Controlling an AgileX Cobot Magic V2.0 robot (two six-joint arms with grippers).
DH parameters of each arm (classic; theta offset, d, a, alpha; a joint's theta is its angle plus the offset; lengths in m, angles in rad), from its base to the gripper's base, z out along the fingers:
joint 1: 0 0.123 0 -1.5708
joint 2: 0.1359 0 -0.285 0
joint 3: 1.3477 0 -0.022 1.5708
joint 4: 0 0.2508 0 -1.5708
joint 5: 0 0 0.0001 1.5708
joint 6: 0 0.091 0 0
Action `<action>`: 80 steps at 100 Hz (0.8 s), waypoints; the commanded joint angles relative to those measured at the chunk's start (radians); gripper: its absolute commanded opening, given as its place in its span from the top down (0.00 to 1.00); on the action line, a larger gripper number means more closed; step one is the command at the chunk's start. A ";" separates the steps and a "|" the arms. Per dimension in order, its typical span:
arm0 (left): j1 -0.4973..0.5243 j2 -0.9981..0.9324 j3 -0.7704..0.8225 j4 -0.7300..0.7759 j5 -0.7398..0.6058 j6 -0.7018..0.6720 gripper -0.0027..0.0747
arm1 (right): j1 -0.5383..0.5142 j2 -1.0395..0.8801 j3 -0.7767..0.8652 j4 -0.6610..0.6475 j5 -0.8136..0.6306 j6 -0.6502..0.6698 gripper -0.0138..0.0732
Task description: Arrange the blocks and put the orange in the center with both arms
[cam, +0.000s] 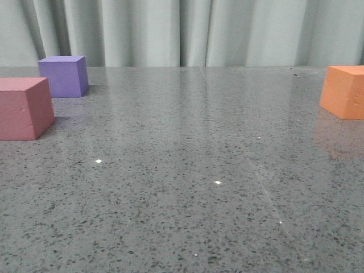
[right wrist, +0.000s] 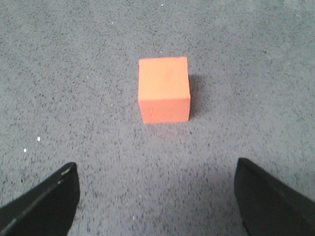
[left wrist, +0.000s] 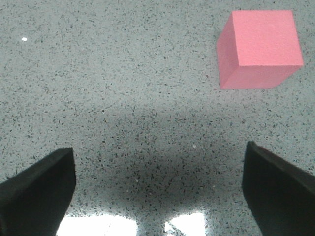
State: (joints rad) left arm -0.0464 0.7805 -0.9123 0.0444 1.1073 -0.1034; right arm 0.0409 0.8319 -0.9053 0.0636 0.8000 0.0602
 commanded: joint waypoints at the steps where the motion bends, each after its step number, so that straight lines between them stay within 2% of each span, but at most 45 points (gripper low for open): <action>1: -0.001 0.001 -0.033 0.000 -0.050 0.003 0.13 | 0.000 0.083 -0.087 0.005 -0.068 -0.013 0.11; 47: -0.001 0.001 -0.033 0.000 -0.049 0.003 0.13 | 0.000 0.475 -0.354 0.005 -0.071 -0.041 0.11; 80: -0.001 0.001 -0.033 0.000 -0.049 0.003 0.13 | 0.000 0.635 -0.391 0.004 -0.061 -0.050 0.11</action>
State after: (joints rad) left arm -0.0464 0.7805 -0.9123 0.0444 1.1073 -0.1013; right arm 0.0409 1.4704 -1.2623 0.0636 0.7856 0.0227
